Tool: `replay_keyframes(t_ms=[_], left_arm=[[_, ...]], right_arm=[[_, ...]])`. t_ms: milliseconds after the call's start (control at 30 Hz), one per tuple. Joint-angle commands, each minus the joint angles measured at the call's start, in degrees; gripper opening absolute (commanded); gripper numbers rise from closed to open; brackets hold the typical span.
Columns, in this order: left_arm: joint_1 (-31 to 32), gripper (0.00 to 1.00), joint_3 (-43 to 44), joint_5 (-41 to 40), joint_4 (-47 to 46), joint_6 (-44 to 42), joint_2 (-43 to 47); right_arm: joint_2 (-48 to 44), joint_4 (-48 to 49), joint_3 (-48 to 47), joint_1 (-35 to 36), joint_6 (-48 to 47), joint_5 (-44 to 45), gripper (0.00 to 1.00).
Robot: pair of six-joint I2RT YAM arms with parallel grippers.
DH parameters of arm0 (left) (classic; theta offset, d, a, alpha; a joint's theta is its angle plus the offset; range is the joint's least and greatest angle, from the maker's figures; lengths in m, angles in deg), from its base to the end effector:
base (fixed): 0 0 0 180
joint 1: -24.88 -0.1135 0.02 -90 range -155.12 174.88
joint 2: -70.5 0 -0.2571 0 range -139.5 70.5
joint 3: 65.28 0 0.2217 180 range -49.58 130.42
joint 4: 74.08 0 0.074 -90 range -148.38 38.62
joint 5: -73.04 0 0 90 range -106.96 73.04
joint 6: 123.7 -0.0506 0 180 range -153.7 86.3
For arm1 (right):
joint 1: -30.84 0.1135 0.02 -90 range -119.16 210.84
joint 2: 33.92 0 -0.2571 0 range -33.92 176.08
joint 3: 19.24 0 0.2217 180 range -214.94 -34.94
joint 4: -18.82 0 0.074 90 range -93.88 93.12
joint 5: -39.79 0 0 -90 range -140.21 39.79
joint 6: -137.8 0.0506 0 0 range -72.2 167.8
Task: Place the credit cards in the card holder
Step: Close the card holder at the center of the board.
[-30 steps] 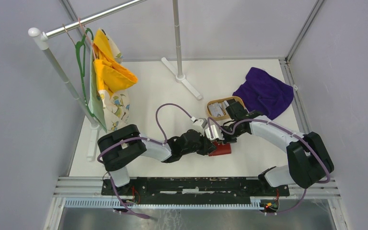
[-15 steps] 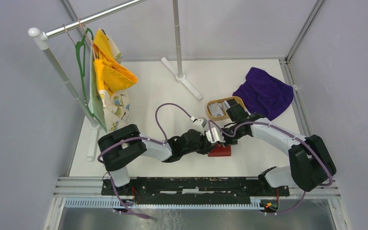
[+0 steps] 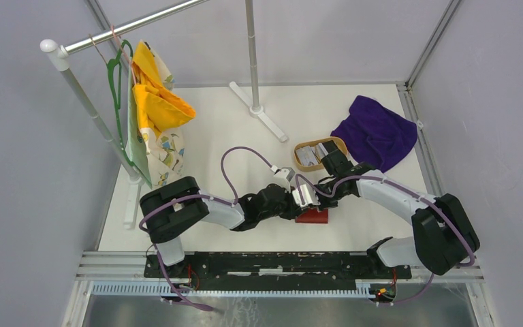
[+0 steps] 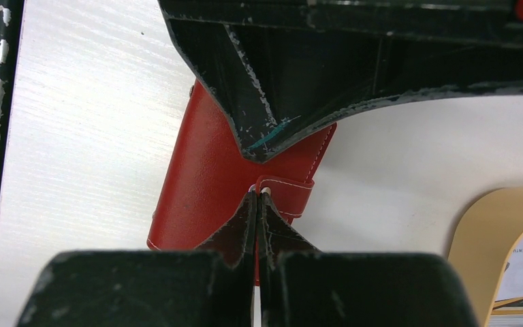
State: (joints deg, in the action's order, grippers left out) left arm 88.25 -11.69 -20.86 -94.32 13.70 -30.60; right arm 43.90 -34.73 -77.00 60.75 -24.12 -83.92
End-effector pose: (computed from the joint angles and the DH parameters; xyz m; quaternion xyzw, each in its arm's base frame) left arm 0.1509 -0.2934 0.1453 0.1010 0.8476 -0.4116 0.3194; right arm 0.1652 0.1274 0.1774 -0.7613 0.5651 0.2190 0.2302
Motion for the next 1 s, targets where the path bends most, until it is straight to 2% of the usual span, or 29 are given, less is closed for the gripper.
replay_keyframes(t_ms=[0, 200, 967], left_arm=[[-0.23, 0.02, -0.30, 0.32, -1.89, 0.11, 0.50], [-0.08, 0.02, -0.75, 1.55, -2.64, -0.64, 2.77], [0.05, 0.02, -0.02, 2.67, -2.82, -0.45, 0.39]], right_arm=[[-1.60, -1.07, 0.65, 0.66, -0.06, -0.65, 0.00], [-2.23, -0.83, 0.75, 0.62, 0.04, -0.58, 0.00], [-6.41, -1.28, 7.71, 3.12, -4.16, 3.97, 0.00]])
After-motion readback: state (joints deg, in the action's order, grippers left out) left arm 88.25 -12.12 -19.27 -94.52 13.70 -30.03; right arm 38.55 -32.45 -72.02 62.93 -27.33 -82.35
